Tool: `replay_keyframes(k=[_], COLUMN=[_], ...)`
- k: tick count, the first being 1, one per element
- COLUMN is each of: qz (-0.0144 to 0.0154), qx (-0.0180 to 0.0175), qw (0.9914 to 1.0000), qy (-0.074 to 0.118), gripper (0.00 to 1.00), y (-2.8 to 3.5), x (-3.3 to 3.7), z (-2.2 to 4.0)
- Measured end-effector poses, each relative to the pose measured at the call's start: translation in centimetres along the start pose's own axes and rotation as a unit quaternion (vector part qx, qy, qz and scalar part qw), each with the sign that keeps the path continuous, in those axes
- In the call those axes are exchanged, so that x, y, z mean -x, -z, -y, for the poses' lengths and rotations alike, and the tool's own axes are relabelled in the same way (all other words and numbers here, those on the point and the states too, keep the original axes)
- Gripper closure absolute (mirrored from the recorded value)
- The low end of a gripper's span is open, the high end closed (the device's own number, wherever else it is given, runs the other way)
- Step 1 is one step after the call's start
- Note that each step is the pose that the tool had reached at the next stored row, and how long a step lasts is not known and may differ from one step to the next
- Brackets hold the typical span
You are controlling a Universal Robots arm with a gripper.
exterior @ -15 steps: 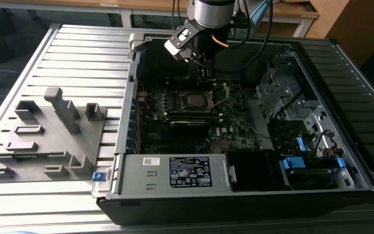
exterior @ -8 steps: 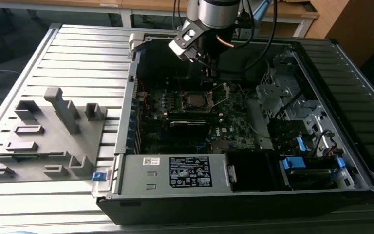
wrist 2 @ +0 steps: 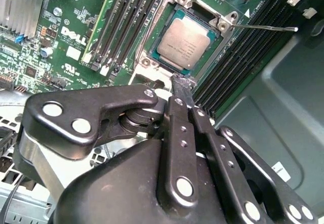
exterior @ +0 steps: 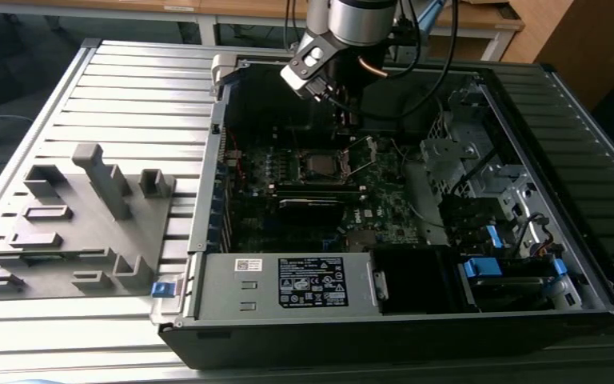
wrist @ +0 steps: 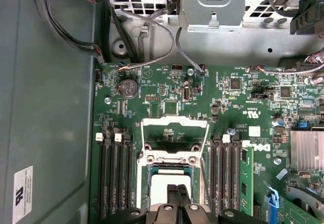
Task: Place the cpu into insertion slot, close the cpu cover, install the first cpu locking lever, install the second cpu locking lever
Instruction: 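Close the cpu cover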
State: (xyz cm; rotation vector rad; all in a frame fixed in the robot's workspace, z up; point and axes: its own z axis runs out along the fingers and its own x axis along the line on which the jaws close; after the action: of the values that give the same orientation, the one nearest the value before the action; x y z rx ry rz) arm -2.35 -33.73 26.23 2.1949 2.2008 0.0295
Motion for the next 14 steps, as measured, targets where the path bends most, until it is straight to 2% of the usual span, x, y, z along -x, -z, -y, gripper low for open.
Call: replay_keyframes(k=[6, 14], qz=[0.0000, 0.0000], qx=[0.0000, 0.0000], qw=[1.00000, 1.00000], qy=[0.000, 0.000], gripper=[0.89, 0.89], y=[0.03, -0.04], x=[0.00, 0.00], z=[-0.12, -1.39])
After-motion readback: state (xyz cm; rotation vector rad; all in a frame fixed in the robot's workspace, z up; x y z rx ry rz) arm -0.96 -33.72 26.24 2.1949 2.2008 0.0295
